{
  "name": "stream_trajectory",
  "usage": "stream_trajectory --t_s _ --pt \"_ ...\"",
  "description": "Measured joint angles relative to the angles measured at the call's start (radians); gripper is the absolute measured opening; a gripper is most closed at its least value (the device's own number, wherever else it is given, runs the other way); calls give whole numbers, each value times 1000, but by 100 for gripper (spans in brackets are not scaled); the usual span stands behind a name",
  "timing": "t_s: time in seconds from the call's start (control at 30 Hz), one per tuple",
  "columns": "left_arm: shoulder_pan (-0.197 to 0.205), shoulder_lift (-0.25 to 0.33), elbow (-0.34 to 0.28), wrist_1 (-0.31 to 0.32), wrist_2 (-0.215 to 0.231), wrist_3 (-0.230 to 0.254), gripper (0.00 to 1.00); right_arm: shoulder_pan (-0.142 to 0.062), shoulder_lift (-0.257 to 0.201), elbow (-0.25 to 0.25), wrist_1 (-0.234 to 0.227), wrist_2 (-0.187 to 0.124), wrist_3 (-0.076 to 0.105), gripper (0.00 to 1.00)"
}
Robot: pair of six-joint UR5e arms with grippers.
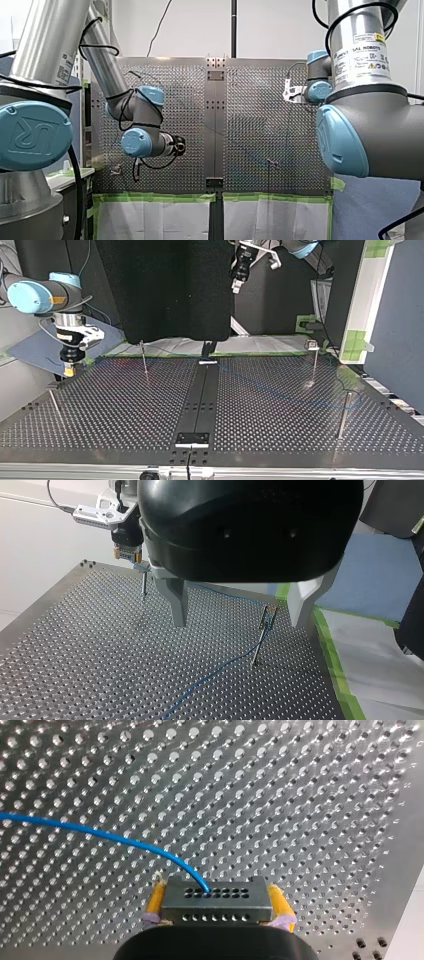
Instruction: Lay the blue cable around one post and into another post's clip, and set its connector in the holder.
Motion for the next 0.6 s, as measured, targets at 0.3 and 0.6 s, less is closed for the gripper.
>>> stream_trajectory --t_s 0.3,0.6 --pt "0 0 1 -8 -1 1 100 -16 5 11 -7 38 -26 0" --pt "0 0 12 -27 -9 1 100 -42 5 12 9 45 -44 0"
